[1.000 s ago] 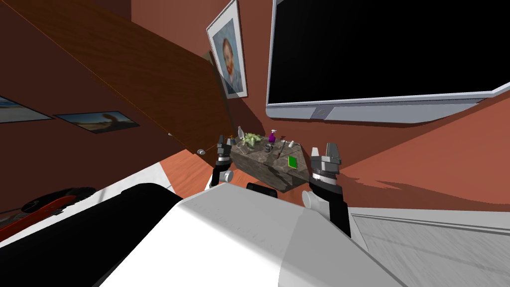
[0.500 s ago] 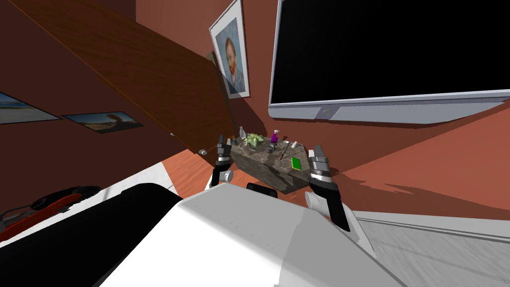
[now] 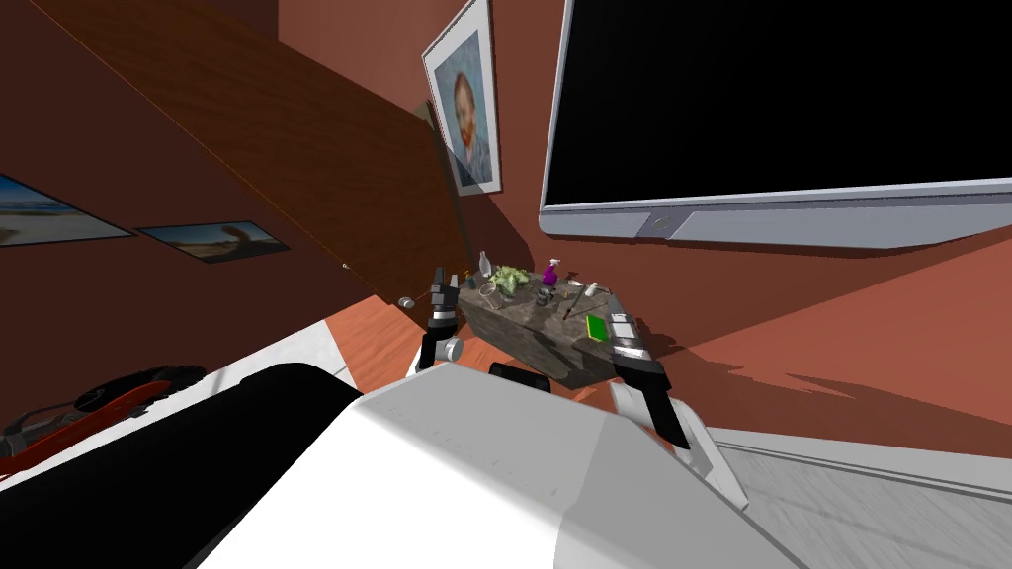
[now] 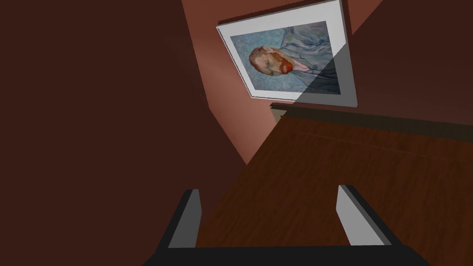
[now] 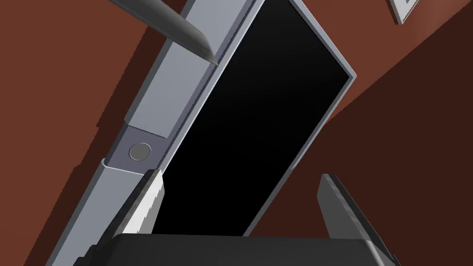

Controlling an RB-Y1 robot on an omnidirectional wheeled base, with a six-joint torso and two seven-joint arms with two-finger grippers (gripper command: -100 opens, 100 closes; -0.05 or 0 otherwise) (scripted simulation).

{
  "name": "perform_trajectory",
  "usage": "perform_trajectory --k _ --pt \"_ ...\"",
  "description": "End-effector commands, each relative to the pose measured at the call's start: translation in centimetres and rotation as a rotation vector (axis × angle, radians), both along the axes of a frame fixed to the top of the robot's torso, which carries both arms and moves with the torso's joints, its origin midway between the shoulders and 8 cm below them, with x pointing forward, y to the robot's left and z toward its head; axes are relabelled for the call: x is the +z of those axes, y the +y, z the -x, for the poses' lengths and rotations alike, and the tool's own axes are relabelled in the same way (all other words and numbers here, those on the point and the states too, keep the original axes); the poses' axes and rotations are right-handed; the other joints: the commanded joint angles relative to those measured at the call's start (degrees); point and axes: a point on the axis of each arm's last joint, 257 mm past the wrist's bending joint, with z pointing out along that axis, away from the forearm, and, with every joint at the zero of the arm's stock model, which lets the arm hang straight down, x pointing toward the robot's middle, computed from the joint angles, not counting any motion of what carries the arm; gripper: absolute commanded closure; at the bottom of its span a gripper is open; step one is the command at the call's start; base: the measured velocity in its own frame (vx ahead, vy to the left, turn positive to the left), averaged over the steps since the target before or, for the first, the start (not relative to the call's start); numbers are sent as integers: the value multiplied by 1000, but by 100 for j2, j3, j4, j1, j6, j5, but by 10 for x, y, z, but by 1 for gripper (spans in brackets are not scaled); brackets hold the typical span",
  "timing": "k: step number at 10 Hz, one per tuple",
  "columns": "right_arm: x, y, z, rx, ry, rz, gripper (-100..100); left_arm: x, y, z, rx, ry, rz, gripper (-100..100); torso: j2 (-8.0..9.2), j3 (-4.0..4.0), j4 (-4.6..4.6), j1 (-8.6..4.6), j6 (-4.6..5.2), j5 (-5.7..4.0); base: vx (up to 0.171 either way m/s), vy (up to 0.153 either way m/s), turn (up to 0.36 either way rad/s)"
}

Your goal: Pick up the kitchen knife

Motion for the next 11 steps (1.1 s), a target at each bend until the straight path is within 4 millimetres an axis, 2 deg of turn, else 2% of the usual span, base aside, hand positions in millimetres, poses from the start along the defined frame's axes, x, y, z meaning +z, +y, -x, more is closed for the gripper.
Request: perform_trajectory --k 1,3,4,10,11 --pt "-15 -4 -6 -22 33 77 -100 0 0 0 0 0 0 0 0 0 0 0 0 0 25 81 27" --pt "-31 -11 -11 -45 70 164 -100 0 0 0 0 0 0 0 10 5 2 -3 1 0 14 66 21" --pt "-48 -18 -16 -69 106 252 -100 0 0 0 0 0 0 0 10 6 2 -5 0 -1 32 93 43" --pt "-94 -49 -28 -132 208 516 -100 0 0 0 0 0 0 0 8 5 2 -10 1 -1 22 67 23" --pt "-106 -60 -30 -148 237 601 -100 0 0 0 0 0 0 0 9 5 2 -9 1 -1 18 72 36"
